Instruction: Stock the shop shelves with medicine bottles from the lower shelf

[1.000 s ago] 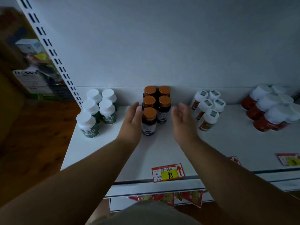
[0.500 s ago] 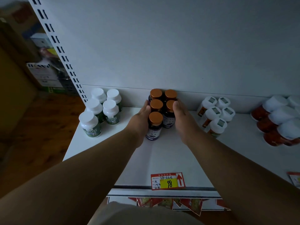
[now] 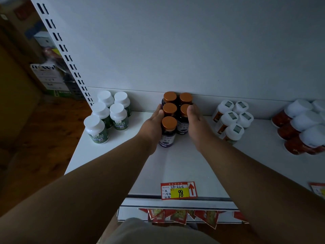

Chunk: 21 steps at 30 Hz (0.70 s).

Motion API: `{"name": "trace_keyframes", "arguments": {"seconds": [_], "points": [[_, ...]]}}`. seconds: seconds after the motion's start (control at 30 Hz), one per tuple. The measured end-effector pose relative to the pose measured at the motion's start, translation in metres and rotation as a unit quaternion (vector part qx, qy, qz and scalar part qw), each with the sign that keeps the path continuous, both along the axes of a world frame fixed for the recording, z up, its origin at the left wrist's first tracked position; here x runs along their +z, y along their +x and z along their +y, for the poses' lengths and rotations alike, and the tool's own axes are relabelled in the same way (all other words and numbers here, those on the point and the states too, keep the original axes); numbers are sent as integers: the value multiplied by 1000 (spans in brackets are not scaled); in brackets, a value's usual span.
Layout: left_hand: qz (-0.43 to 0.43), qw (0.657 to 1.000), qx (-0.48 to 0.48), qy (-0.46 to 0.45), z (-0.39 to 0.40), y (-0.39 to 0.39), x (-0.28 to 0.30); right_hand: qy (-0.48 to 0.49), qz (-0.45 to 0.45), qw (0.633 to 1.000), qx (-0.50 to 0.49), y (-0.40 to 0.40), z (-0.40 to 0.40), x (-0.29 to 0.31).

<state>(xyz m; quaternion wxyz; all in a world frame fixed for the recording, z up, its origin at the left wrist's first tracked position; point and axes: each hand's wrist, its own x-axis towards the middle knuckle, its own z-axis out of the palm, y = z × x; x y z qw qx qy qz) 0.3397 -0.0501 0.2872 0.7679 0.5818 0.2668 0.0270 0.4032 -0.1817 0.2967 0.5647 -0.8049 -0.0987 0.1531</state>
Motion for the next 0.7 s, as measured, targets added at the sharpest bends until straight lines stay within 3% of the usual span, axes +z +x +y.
{"name": "trace_keyframes", "arguments": {"seconds": [0.17, 0.3, 0.43, 0.53, 0.7], "points": [[1, 998, -8, 60, 10, -7, -1, -19, 5, 999, -29, -10, -2, 9], [14, 979, 2, 205, 21, -45, -5, -76, -97, 982, -143, -47, -13, -6], [12, 920, -79, 383, 20, -68, -10, -94, -156, 982, -51, -82, -11, -24], [-7, 898, -93, 430, 21, -63, -10, -90, -179, 980, -3, -82, -2, -24], [-23, 874, -108, 474, 21, -58, -13, -112, -195, 974, -17, -80, 1, -25]]}}
